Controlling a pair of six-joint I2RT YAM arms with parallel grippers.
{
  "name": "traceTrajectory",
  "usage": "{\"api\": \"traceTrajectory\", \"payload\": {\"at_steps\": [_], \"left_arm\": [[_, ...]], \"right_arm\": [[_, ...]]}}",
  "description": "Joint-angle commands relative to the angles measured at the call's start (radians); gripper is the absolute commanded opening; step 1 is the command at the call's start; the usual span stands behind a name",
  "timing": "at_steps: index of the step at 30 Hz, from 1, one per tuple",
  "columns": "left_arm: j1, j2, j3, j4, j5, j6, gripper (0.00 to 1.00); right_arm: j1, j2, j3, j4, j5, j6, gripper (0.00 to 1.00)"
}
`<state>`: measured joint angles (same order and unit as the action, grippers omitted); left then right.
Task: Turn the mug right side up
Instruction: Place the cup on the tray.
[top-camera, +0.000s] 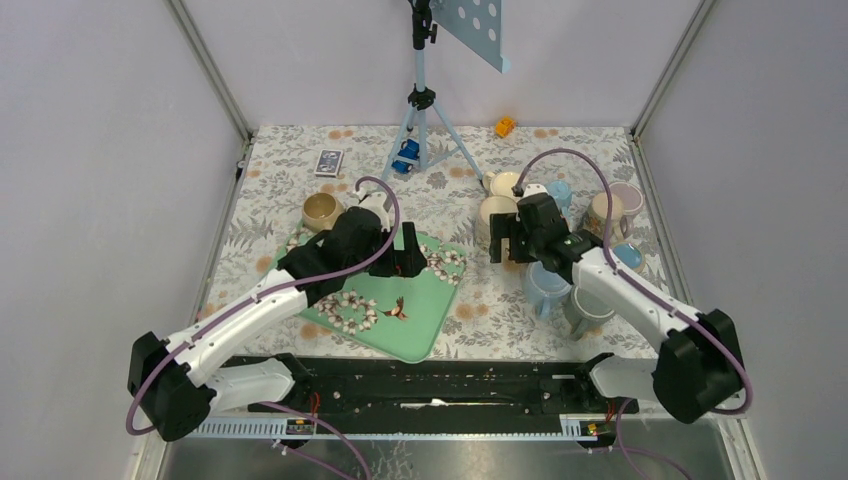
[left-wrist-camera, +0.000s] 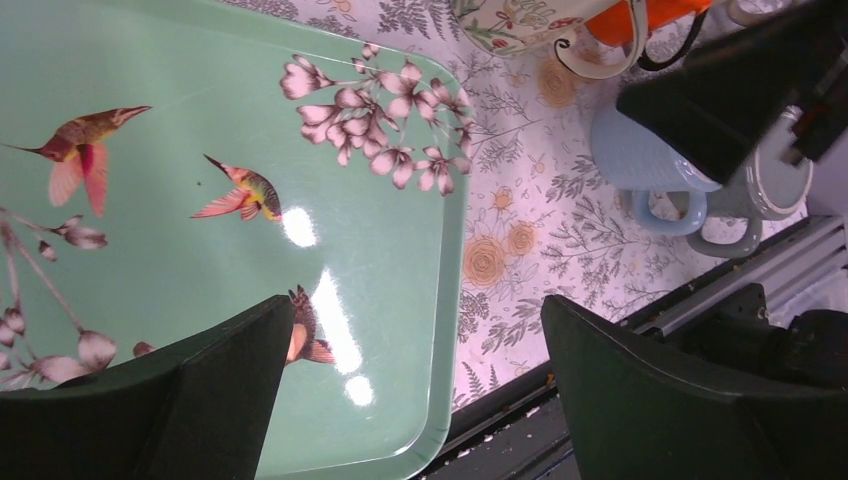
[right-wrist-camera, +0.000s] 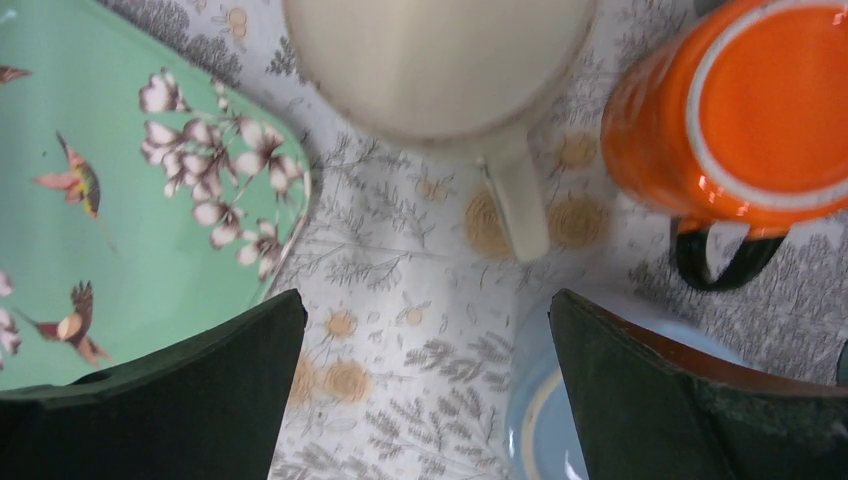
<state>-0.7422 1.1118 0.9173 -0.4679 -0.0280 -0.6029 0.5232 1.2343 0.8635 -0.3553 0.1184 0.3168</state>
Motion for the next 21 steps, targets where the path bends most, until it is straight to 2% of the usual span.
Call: {"api": "traceTrajectory", "payload": {"at_steps": [1, 6, 14, 21], "left_arm": [[0.002, -0.039, -0.006, 0.052, 0.058, 0.000, 0.99], [0.005, -0.055, -0.007, 0.024, 0.056, 0.020, 0.99], [0.041, -0.062, -0.015, 0.022, 0.081, 0.036, 0.99], [0.046, -0.045, -0.019, 0.055, 0.093, 0.018, 0.99]], "right_arm": [[-0.054, 0.077, 0.085, 0.123, -0.064, -0.111, 1.00], [-0.113, 0.168, 0.111, 0.151, -0.115, -0.152, 1.00], [-0.108, 0.273, 0.140, 0.139, -0.230, -0.138, 1.00], [0.032, 0.308, 0.199, 0.057, -0.054, -0.011, 0.98]]}}
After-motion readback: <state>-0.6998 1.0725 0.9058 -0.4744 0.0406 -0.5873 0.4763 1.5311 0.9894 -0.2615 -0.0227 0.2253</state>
